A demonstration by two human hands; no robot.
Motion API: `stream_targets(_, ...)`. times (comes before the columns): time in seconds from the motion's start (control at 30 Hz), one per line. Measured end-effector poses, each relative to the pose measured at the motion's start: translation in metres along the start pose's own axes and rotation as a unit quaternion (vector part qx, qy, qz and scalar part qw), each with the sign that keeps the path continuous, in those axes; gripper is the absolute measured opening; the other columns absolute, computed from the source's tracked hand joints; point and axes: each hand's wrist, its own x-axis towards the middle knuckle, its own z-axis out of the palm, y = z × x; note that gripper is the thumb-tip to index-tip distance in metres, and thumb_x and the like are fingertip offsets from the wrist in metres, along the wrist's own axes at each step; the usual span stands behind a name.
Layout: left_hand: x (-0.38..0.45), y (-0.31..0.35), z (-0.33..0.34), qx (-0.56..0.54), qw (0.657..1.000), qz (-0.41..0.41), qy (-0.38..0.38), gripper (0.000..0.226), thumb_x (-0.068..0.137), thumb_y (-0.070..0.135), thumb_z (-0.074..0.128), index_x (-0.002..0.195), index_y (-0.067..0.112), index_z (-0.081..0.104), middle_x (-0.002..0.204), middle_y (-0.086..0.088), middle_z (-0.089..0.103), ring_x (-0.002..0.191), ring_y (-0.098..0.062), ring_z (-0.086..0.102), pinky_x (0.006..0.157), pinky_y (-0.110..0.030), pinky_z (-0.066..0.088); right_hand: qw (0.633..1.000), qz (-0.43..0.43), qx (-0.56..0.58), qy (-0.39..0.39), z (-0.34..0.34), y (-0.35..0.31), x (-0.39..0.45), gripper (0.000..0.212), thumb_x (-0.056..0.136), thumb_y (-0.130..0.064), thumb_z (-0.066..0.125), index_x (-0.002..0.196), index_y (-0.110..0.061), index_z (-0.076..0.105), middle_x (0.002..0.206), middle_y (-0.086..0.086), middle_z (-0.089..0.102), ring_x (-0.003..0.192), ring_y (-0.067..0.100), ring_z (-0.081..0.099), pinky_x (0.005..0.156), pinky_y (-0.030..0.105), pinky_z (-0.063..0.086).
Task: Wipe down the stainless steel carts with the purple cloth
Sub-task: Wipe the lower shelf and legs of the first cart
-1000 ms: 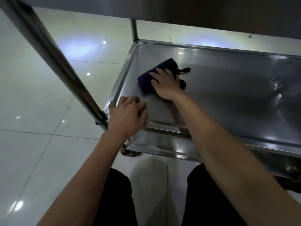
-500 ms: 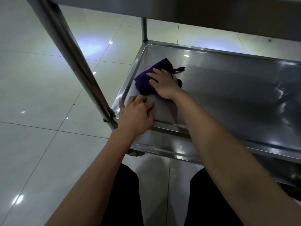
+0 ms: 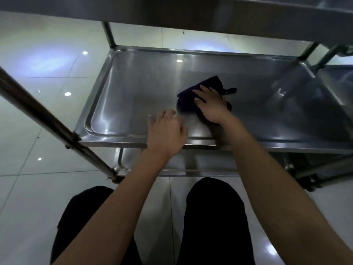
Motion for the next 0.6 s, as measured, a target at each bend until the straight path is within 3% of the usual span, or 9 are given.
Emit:
stream_targets(0.17,0.009,0.048,0.011,-0.019,0.997,0.069,-0.005,0.035,0.095,0.036,0.048,0.122,0.023,0.067,0.128,-0.002,0.060,0.124,-0.027,0.047,0.106,-0.051,0.033,0.999,0.035,0.005,0.029,-0.020,0.052,-0.045,0.046,0.106,-0.041,0.034,0.151,-0.036,0.038,0.165,-0.005,0.022,0.152,0.025,0.014,0.119,0.055,0.014)
stream_targets(0.4,0.009,0.067,0.015,-0.072,0.993,0.087,-0.017,0.021,0.093,0.023,0.052,0.107,0.017,0.066,0.111,-0.005,0.061,0.108,-0.026,0.053,0.087,-0.044,0.046,0.996,0.066,0.007,0.052,-0.020,0.068,-0.117,0.044,0.107,-0.041,0.034,0.150,-0.039,0.038,0.164,-0.008,0.023,0.152,0.020,0.013,0.121,0.053,0.011)
stream_targets(0.6,0.001,0.062,0.023,-0.039,0.992,0.120,-0.010,0.028,0.096,0.031,0.049,0.113,0.017,0.066,0.119,-0.004,0.057,0.112,-0.025,0.052,0.098,-0.048,0.044,0.992,0.106,-0.014,0.060,-0.016,0.056,-0.136,0.045,0.106,-0.042,0.032,0.151,-0.039,0.036,0.165,-0.010,0.020,0.153,0.016,0.009,0.122,0.052,0.009)
